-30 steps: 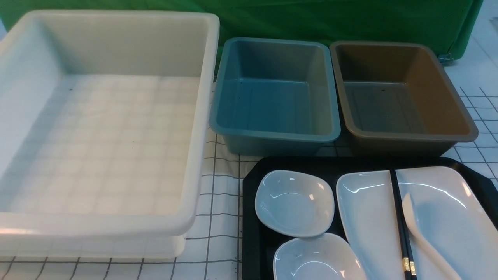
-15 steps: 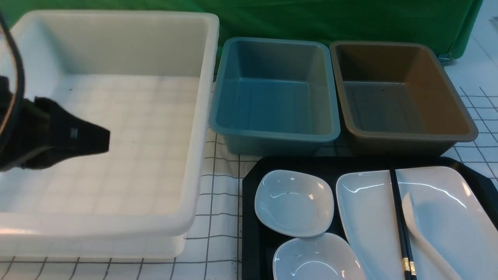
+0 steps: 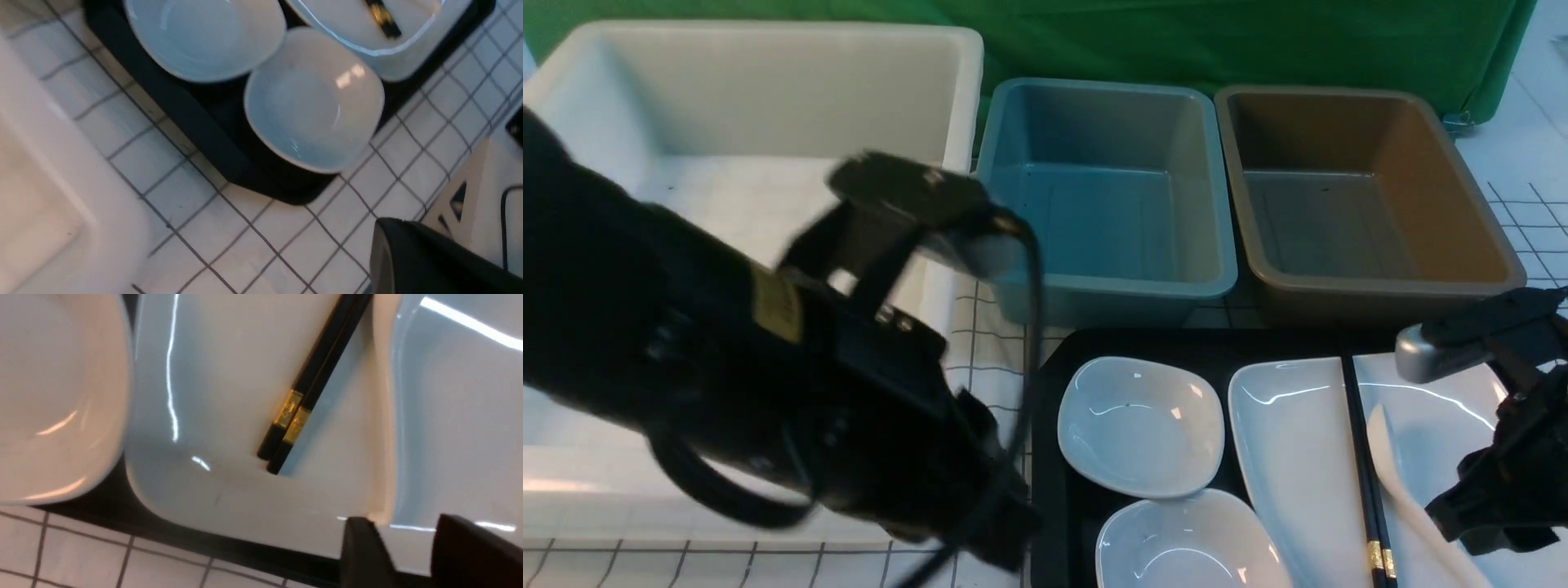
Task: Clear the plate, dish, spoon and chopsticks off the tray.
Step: Use the right arm to grab a soup spoon from the plate
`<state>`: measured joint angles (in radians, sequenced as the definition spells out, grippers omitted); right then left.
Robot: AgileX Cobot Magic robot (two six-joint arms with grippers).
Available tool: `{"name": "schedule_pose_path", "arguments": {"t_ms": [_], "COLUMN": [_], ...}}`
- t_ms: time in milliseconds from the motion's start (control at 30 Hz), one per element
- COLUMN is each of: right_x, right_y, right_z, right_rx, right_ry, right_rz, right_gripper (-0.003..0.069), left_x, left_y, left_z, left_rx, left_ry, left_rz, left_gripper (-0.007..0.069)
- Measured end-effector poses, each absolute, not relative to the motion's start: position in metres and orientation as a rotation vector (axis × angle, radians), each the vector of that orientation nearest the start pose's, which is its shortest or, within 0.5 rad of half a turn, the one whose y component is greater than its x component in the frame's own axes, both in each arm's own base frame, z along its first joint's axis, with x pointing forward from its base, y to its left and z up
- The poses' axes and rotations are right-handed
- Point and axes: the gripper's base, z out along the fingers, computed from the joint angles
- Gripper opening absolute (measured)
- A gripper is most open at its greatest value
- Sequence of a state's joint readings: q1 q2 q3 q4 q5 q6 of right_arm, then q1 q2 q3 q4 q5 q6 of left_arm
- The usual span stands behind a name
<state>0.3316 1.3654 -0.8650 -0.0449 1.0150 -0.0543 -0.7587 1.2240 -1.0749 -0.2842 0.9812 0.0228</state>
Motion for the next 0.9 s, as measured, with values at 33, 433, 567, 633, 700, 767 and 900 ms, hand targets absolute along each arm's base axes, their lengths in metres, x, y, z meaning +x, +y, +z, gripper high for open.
{"name": "schedule_pose_path", "arguments": {"t_ms": [33, 433, 567, 633, 700, 767, 900], "right_x": [0.224, 0.254, 0.257, 0.258, 0.259, 0.258, 0.252], "right_y": [0.073, 0.076, 0.077, 0.078, 0.078, 0.078, 0.075], "right_z": [0.231, 0.174, 0.161, 0.161, 0.161, 0.163, 0.183], "right_rx": [-0.612, -0.574, -0.552, -0.551, -0.548, -0.544, -0.527], "right_ry": [2.945, 3.052, 3.088, 3.087, 3.088, 3.080, 3.040], "right_rz": [-0.039, -0.175, -0.185, -0.185, -0.182, -0.181, -0.173], "right_gripper": [0.0347, 0.0426, 0.0345, 0.0293, 0.0155, 0.0062, 0.0060], "left_x": [0.155, 0.172, 0.177, 0.178, 0.179, 0.179, 0.180], "left_y": [-0.187, -0.220, -0.224, -0.224, -0.225, -0.226, -0.227], "left_z": [0.327, 0.314, 0.319, 0.319, 0.317, 0.315, 0.314], "left_rx": [0.951, 0.935, 0.892, 0.890, 0.891, 0.893, 0.891], "left_ry": [2.536, 2.386, 2.304, 2.303, 2.307, 2.313, 2.308], "left_rz": [-0.601, -0.603, -0.627, -0.627, -0.625, -0.621, -0.620], "left_gripper": [-0.0013, -0.0013, -0.0013, -0.0013, -0.0013, -0.0013, -0.0013]}}
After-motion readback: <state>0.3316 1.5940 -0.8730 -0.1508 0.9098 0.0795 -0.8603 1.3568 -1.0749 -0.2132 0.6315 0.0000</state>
